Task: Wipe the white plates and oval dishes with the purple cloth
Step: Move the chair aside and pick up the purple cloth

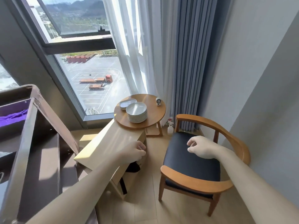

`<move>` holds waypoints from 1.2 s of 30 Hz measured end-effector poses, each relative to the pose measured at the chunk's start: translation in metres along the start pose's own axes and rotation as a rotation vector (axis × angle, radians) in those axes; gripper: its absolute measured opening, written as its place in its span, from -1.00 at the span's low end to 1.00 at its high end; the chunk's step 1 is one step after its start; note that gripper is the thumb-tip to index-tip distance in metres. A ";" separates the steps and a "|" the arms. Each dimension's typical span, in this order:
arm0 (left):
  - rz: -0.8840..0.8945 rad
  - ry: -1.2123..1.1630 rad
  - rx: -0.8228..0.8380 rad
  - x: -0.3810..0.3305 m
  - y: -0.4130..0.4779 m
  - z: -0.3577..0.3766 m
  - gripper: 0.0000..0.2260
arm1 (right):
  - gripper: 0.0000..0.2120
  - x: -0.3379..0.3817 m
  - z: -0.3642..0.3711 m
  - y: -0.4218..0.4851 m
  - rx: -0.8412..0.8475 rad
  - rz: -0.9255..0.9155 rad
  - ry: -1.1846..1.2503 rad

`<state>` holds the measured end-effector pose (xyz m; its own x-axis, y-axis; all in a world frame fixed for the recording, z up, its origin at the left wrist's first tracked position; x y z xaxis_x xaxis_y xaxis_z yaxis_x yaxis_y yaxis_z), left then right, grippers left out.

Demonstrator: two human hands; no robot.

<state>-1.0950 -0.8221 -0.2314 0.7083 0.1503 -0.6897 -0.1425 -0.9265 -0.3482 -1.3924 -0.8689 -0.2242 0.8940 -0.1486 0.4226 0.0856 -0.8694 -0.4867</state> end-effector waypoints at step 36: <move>-0.554 -0.268 -0.975 0.285 -0.037 -0.358 -0.77 | -0.80 0.628 0.135 0.258 0.420 -0.972 -0.374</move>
<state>-0.6403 -0.8684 -0.1880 0.3203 0.5799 -0.7491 0.8200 -0.5657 -0.0874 -0.7498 -1.1229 -0.1876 0.4366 0.7184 0.5415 0.8969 -0.3010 -0.3239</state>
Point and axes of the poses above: each hand's wrist, its own y-axis towards the middle knuckle, its own z-axis out of the palm, x = y × z, the point moved 4 cm from there along y, towards the middle knuckle, and after that the axes turned 9 degrees about z, right-handed, at the moved point
